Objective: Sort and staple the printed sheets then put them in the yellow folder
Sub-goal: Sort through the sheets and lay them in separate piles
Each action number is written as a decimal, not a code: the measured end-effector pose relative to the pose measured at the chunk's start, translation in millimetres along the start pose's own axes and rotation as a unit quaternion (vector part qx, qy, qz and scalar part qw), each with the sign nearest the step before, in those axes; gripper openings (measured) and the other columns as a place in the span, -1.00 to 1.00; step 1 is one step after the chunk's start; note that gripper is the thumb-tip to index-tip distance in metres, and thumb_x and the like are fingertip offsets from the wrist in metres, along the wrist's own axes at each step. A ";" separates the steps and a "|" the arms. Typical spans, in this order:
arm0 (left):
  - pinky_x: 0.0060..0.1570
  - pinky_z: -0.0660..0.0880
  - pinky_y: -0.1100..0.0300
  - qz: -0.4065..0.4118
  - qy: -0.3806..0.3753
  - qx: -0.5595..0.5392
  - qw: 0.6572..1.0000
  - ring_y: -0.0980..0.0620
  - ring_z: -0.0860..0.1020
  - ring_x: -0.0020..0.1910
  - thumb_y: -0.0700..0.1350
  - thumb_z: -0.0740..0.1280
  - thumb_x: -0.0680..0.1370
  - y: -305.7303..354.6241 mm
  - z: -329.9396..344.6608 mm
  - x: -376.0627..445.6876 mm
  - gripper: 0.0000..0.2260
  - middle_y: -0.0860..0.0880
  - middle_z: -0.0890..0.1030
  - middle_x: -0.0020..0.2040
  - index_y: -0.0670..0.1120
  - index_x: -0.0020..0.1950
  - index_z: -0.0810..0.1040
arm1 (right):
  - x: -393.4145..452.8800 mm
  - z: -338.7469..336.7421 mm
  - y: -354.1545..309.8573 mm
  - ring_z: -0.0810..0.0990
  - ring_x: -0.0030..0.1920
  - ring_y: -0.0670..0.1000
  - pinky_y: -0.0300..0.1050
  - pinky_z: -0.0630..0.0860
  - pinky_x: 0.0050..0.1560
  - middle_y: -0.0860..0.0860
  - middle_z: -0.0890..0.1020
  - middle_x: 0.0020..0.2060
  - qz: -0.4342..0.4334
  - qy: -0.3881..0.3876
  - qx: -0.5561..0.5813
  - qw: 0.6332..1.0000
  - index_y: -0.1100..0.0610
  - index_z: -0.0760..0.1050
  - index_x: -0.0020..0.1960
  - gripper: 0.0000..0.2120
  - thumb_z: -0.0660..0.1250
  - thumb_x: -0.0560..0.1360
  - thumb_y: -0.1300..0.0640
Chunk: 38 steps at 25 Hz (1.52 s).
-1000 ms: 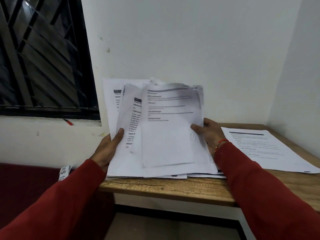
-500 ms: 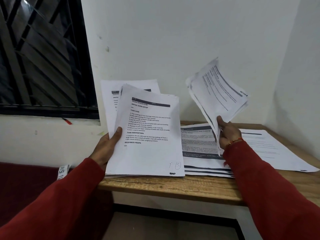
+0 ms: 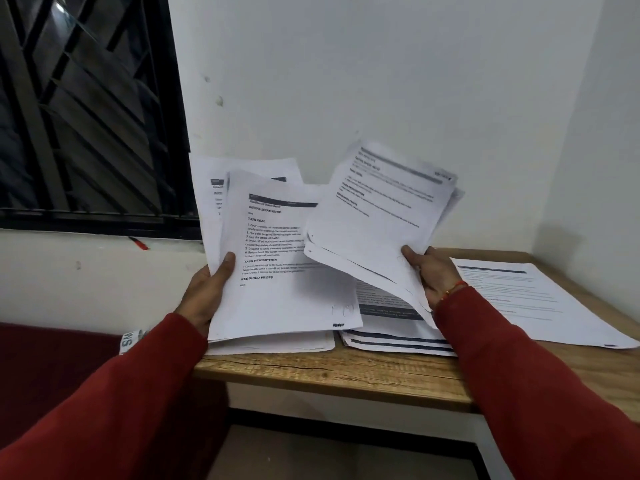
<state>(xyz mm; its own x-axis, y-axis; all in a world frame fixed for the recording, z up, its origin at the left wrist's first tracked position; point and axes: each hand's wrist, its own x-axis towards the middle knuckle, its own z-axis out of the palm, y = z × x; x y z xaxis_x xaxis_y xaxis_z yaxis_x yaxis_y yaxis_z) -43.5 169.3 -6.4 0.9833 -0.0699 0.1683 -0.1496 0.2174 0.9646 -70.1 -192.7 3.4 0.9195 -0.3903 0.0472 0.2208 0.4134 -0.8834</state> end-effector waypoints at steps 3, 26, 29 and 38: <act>0.15 0.58 -0.06 0.014 0.042 0.038 0.998 -0.05 0.67 -0.04 0.04 0.28 0.63 17.5 -24.2 5.6 -0.65 -0.09 0.67 0.11 -0.15 0.32 0.53 | 4.1 -5.2 2.7 0.66 -0.01 0.16 0.03 0.65 -0.01 0.22 0.64 0.14 -0.023 0.053 -0.048 0.997 0.31 0.51 0.26 -0.70 0.35 0.53 0.33; -0.14 0.61 0.10 -0.023 0.028 0.053 0.998 -0.06 0.68 -0.04 0.07 0.28 0.63 45.4 -60.5 -9.0 -0.72 -0.09 0.69 0.06 -0.10 0.16 0.58 | -12.1 101.0 63.9 0.66 0.03 0.14 -0.01 0.56 0.15 0.16 0.68 0.05 -0.065 -0.020 -0.416 0.907 0.22 0.58 0.15 -0.67 0.45 0.39 0.28; -0.23 0.63 0.13 -0.030 -0.002 0.052 0.998 -0.05 0.70 -0.10 0.03 0.26 0.64 39.2 -42.4 -15.3 -0.72 -0.09 0.70 0.04 -0.13 0.19 0.57 | -1.6 114.6 80.4 0.55 0.15 0.10 -0.13 0.43 0.13 0.21 0.60 0.18 -0.043 -0.051 -0.467 0.882 0.29 0.51 0.24 -0.72 0.29 0.56 0.20; -0.31 0.63 0.18 -0.029 -0.041 0.018 0.999 0.00 0.72 -0.18 0.01 0.25 0.65 25.2 -11.6 -15.4 -0.73 -0.10 0.71 0.01 -0.14 0.20 0.56 | -16.9 86.6 19.5 0.63 -0.21 0.09 -0.08 0.51 -0.28 0.25 0.66 -0.04 -0.118 -0.055 -0.423 0.897 0.33 0.54 0.22 -0.74 0.21 0.60 0.27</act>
<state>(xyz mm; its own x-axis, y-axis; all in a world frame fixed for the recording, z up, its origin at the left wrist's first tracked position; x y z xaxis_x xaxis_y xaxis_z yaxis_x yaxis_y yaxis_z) -61.2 187.2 12.9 0.9787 -0.1617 0.1262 -0.0972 0.1763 0.9795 -53.2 -106.8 25.7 0.9163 -0.2825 0.2838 0.1303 -0.4597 -0.8785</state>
